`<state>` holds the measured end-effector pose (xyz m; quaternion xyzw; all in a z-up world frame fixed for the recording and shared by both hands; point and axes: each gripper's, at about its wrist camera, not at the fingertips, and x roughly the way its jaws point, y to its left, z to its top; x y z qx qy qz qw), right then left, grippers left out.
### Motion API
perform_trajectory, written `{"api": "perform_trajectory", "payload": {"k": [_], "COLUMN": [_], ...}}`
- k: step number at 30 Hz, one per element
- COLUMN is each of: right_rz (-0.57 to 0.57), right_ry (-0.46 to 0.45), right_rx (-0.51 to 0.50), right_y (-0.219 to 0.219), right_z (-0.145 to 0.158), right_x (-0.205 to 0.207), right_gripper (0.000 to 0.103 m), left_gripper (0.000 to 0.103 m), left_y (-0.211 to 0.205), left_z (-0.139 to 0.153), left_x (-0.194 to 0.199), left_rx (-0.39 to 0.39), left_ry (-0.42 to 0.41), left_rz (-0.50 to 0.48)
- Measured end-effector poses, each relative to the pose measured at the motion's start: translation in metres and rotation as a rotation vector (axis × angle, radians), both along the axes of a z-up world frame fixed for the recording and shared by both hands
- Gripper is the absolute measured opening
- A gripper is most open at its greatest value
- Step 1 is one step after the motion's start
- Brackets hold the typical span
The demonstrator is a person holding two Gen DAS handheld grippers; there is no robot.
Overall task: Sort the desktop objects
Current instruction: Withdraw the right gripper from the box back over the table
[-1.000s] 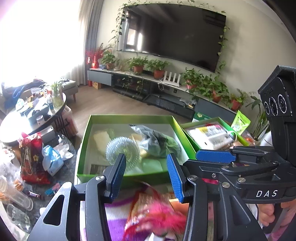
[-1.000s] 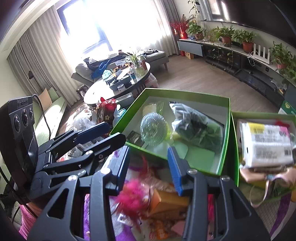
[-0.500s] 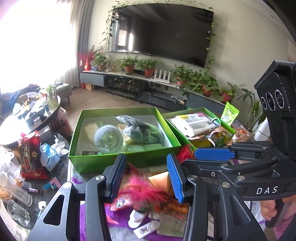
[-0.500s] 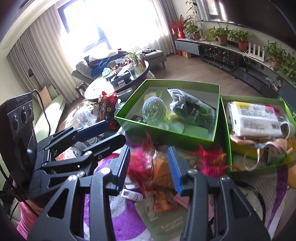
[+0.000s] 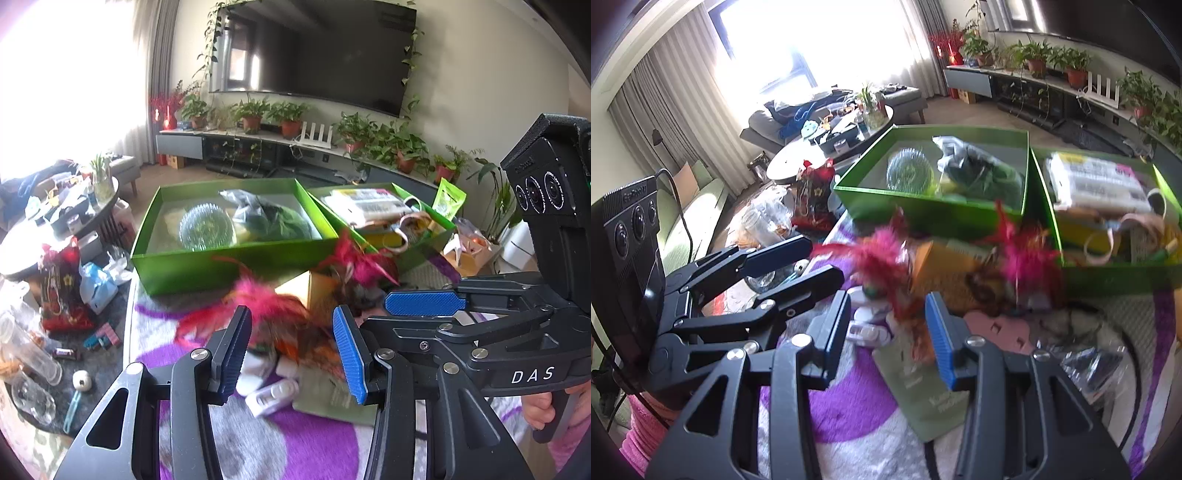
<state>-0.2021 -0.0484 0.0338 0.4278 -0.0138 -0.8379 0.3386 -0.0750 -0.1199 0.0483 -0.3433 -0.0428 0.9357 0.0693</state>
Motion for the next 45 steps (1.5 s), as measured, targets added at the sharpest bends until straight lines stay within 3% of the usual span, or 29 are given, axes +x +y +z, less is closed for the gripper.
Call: {"api": "perform_trajectory", "payload": {"k": [23,32,45], "right_rz": [-0.006,-0.042,-0.087], "right_ry": [-0.071,-0.148,-0.182], "right_rx": [0.001,-0.001,0.038], "right_y": [0.019,0.033,0.044], "right_z": [-0.043,-0.075,-0.091], "right_x": [0.045,0.037,0.033], "right_gripper": [0.043,0.043,0.043], "left_gripper": [0.046,0.047,0.046], "left_y": [0.026,0.039,0.031], "left_z": [-0.045,-0.074,-0.082], "left_x": [0.036,0.021,-0.014], "left_rx": [-0.009,-0.048,-0.050], "left_ry": [-0.084,-0.115,-0.180], "left_rz": [-0.035,-0.087,-0.122]}}
